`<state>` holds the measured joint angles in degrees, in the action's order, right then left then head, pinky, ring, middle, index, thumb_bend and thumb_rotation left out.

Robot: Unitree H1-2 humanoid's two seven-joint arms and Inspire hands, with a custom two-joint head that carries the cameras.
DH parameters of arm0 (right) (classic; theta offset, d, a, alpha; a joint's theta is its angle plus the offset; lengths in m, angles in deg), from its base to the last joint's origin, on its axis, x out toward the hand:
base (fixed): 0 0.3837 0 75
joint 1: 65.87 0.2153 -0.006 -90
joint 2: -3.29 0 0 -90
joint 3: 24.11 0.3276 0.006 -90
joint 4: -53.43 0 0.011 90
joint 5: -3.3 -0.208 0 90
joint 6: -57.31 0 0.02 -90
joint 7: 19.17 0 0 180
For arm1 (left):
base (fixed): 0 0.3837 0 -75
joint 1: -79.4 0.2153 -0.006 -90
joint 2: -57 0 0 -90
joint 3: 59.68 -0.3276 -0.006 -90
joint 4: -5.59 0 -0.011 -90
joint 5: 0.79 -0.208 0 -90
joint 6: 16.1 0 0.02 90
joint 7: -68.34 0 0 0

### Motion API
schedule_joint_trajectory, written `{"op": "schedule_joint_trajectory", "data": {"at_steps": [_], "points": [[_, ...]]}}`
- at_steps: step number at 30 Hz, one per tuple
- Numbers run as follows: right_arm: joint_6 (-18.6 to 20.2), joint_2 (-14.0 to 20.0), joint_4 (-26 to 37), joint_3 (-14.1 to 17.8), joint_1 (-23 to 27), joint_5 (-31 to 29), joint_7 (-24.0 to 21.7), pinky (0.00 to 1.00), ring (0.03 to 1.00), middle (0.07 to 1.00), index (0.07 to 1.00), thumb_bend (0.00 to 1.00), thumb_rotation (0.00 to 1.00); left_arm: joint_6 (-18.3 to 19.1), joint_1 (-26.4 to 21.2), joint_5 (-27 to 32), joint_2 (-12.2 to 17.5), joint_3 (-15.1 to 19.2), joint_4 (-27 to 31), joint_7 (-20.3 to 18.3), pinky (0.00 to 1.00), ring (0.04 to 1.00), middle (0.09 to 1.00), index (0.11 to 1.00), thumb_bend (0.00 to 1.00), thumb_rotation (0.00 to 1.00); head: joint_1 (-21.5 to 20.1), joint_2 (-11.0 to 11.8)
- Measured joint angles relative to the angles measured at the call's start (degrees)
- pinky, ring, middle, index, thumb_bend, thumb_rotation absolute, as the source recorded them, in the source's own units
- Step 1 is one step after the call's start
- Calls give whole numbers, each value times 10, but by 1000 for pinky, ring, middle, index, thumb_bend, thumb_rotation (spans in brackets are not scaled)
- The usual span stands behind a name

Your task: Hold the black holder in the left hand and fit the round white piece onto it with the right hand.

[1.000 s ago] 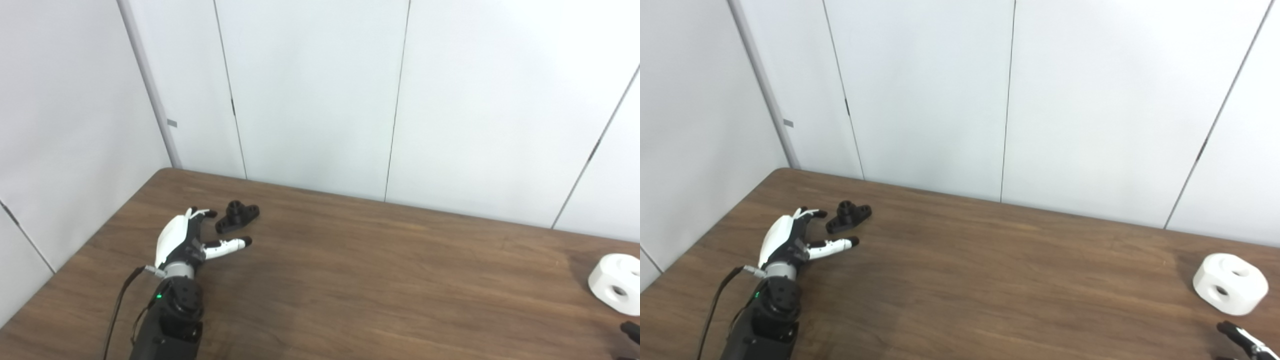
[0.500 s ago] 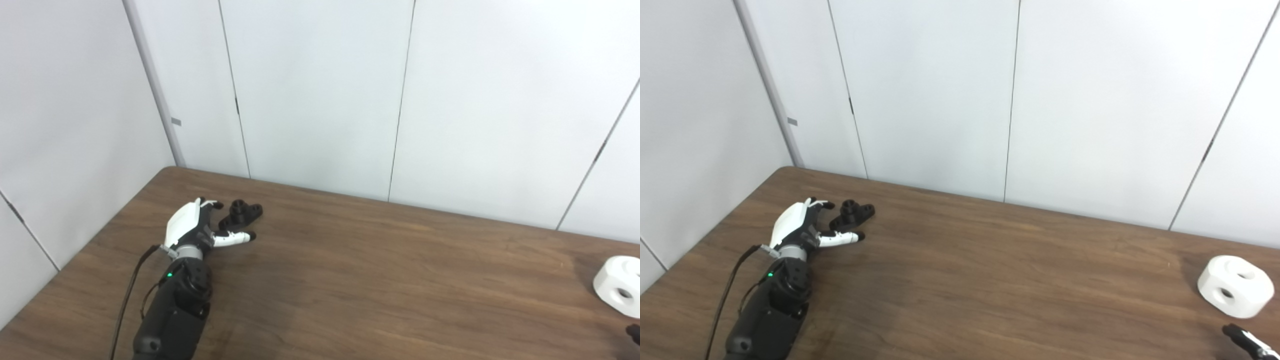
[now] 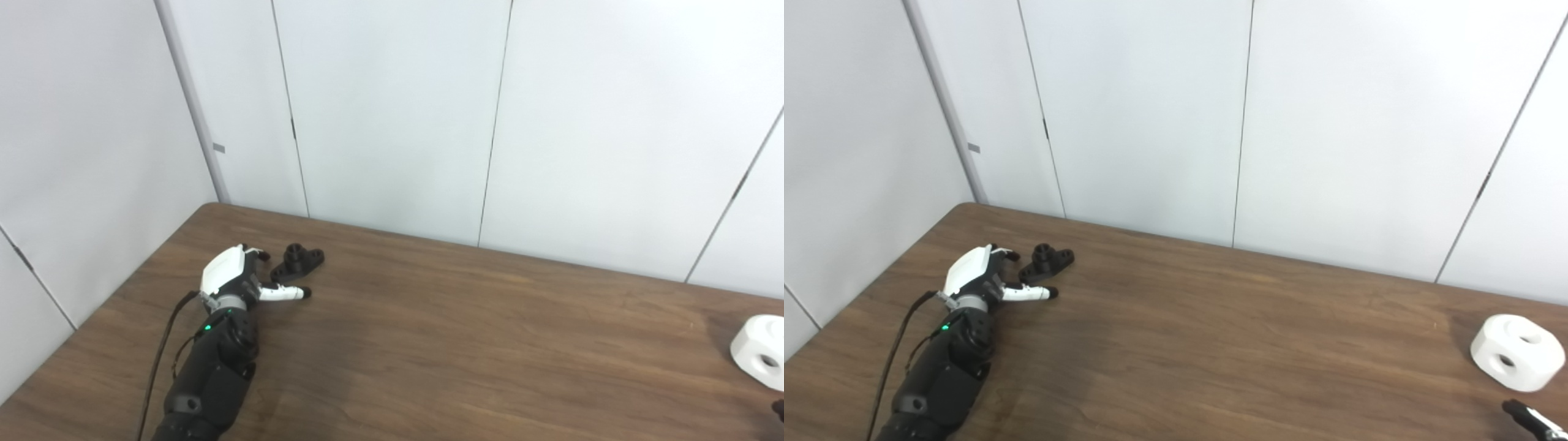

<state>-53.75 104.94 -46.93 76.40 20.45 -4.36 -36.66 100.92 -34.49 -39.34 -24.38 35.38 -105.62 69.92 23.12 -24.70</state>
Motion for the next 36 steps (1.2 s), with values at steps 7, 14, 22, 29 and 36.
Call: {"op": "schedule_joint_trajectory", "data": {"at_steps": [7,14,22,29,36], "points": [[1,3,4,2,-9,-9,-3,926,933,917,842,961,581,-5,-11,1,12,-10,-26,12,1000,1000,1000,753,932,237,-3,-3],[5,3,13,4,-19,-14,-3,881,896,884,809,969,565,-8,-11,14,13,-25,-40,42,1000,1000,1000,726,912,209,-9,-7],[7,3,19,4,-24,-14,-3,790,827,824,749,971,532,-34,-10,32,16,-45,-48,79,1000,1000,1000,670,885,168,-15,-7],[7,3,19,4,-25,-18,8,666,762,779,702,966,513,-46,-10,48,16,-61,-56,96,1000,1000,1000,678,910,203,-17,-8],[6,4,19,3,-26,-19,14,593,731,760,682,991,517,-50,-11,54,15,-70,-65,113,1000,1000,1000,674,897,175,-18,-7]]}}
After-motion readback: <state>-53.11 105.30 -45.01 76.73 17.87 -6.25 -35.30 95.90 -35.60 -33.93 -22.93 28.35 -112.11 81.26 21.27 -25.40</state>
